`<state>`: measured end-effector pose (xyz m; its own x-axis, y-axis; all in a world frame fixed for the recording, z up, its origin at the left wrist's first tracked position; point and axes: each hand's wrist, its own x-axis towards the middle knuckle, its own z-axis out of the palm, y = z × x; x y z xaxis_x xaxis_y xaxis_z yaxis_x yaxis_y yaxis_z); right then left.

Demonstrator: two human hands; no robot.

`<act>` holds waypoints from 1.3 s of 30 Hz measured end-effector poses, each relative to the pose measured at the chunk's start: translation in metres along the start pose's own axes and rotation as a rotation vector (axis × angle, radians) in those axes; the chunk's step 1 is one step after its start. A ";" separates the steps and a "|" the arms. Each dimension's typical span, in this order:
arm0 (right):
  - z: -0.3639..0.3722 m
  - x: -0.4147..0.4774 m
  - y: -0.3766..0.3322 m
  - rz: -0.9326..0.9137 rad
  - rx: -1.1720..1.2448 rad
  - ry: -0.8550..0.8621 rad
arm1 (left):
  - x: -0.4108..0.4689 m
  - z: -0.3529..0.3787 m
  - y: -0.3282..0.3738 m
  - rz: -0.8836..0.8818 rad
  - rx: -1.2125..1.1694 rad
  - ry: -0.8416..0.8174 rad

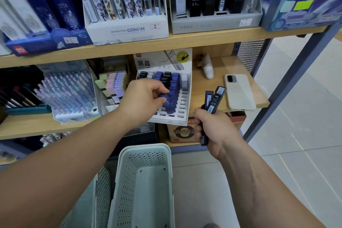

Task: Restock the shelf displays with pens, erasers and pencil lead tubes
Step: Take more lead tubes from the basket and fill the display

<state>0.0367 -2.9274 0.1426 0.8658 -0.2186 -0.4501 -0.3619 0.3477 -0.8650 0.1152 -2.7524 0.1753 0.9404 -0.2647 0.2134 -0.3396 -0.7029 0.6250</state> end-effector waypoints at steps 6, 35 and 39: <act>0.001 0.003 -0.002 0.021 0.020 -0.051 | 0.007 0.005 -0.001 -0.011 0.013 -0.061; 0.008 -0.016 -0.010 0.146 0.023 -0.567 | -0.030 0.014 0.038 -0.324 -0.739 -0.107; 0.009 -0.018 -0.008 0.156 -0.091 -0.561 | -0.032 0.012 0.041 -0.337 -0.796 -0.111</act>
<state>0.0266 -2.9178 0.1595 0.8416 0.3529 -0.4088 -0.5062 0.2517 -0.8249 0.0705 -2.7807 0.1854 0.9679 -0.2178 -0.1255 0.1068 -0.0960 0.9896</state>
